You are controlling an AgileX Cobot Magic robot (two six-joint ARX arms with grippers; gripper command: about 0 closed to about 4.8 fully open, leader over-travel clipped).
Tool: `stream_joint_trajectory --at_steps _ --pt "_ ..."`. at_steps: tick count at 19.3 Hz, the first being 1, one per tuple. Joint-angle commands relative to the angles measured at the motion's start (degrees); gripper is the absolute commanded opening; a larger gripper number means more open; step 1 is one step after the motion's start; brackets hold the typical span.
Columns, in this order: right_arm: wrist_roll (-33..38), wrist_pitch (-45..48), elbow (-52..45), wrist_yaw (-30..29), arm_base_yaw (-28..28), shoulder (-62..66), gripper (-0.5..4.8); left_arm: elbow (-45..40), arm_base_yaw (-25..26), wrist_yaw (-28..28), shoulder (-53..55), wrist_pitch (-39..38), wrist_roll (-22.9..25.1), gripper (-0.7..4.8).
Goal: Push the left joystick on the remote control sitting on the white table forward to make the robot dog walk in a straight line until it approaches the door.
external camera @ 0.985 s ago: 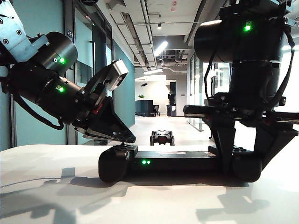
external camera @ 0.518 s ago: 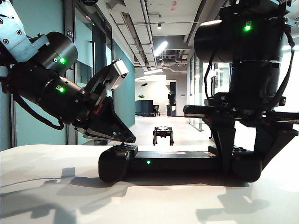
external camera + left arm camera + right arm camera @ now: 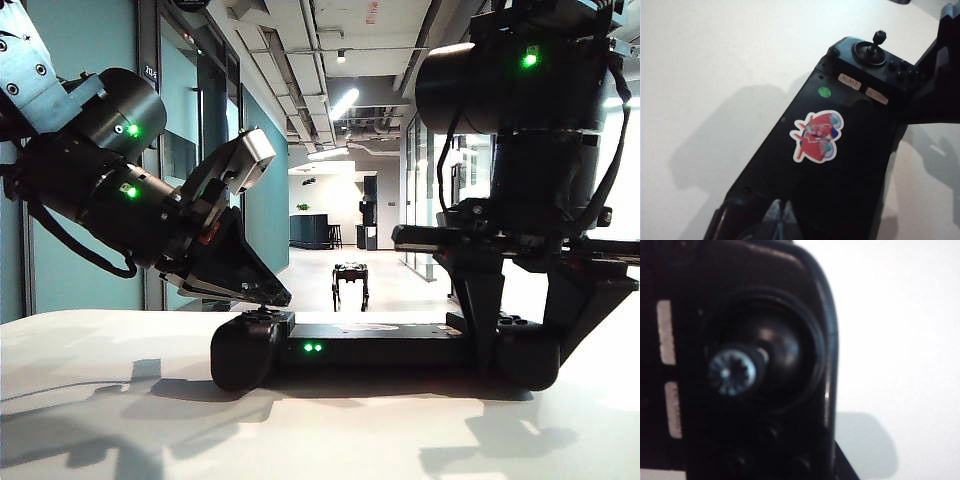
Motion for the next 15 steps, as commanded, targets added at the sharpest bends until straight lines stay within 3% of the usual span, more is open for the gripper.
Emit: stream_joint_trajectory --at_steps 1,11,13,15 --pt "0.15 -0.22 0.07 -1.20 0.04 0.09 1.07 -0.04 0.00 -0.61 0.20 -0.46 -0.17 -0.05" --pt "0.15 -0.24 0.07 -1.16 0.04 0.09 1.07 0.00 0.00 -0.52 0.15 -0.50 -0.17 -0.05" --pt "0.15 -0.24 0.07 -1.16 0.04 0.09 1.07 0.13 0.00 2.19 -1.05 -1.14 -0.37 -0.05" --pt "0.15 -0.22 0.09 -1.16 0.04 0.09 1.07 0.83 0.00 2.23 -4.13 -3.87 -2.60 -0.05"
